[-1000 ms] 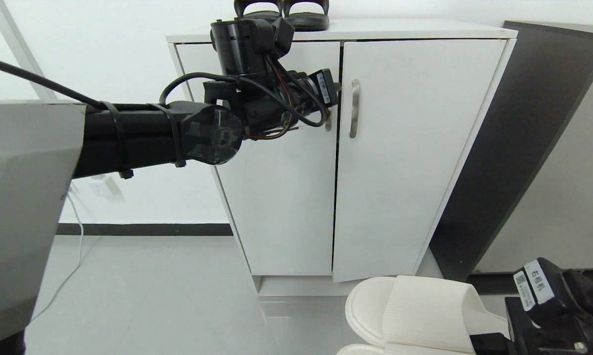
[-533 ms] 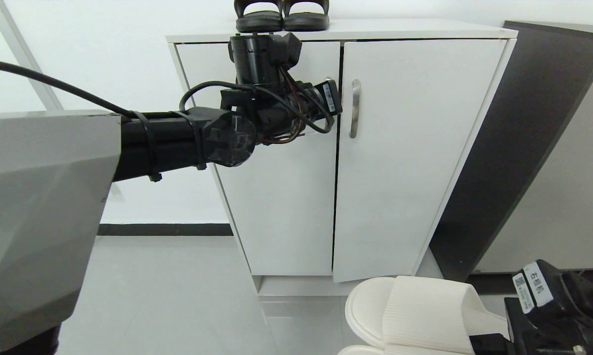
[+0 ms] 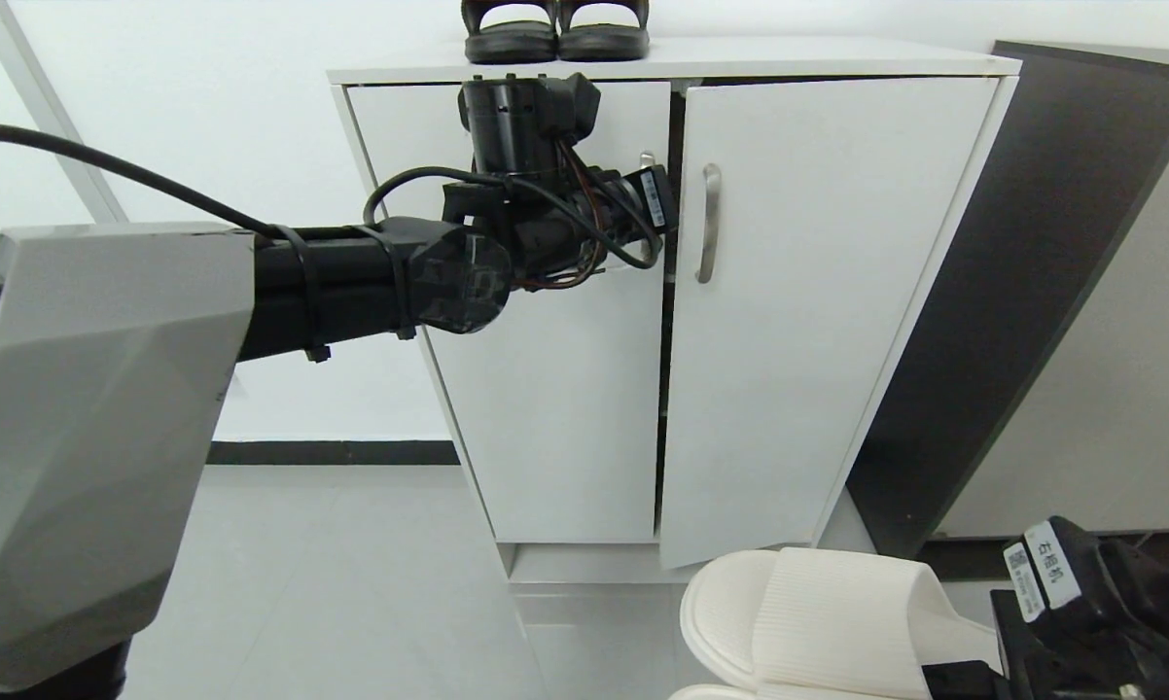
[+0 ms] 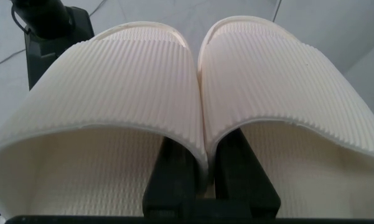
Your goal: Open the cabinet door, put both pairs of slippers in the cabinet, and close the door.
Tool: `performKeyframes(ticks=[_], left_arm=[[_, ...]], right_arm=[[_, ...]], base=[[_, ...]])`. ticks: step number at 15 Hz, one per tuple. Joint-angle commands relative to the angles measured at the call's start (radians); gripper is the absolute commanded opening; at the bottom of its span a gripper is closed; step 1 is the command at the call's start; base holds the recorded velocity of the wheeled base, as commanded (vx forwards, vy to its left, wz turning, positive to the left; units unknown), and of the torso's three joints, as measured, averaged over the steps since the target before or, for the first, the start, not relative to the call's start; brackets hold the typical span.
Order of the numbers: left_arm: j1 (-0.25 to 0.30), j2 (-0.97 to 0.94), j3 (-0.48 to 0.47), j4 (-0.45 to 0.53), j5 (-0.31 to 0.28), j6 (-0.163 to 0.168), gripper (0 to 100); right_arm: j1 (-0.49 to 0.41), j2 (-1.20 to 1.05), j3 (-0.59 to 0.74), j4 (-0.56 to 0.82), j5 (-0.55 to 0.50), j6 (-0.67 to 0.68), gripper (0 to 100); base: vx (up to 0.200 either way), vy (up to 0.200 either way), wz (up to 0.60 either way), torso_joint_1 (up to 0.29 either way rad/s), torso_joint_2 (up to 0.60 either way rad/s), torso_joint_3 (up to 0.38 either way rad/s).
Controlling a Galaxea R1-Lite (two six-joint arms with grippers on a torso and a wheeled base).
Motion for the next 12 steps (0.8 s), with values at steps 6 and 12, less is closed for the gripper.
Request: performKeyframes(ticks=[6,12], left_arm=[[-0.166,-0.21,0.304,-0.133,-0.012,-0.002,0],[-0.107,-0.271,0.475,-0.241,-0.032,-0.019,0]], right_arm=[[0.002,-0.003,0.015,0.002,0.004,-0.032,0],[0.034,-0.007,0.023,0.0,0.007,-0.036,0]], base=[[0.0,0.0,0.0,0.0,0.0,0.0],[0.0,0.0,0.0,0.0,0.0,0.0]])
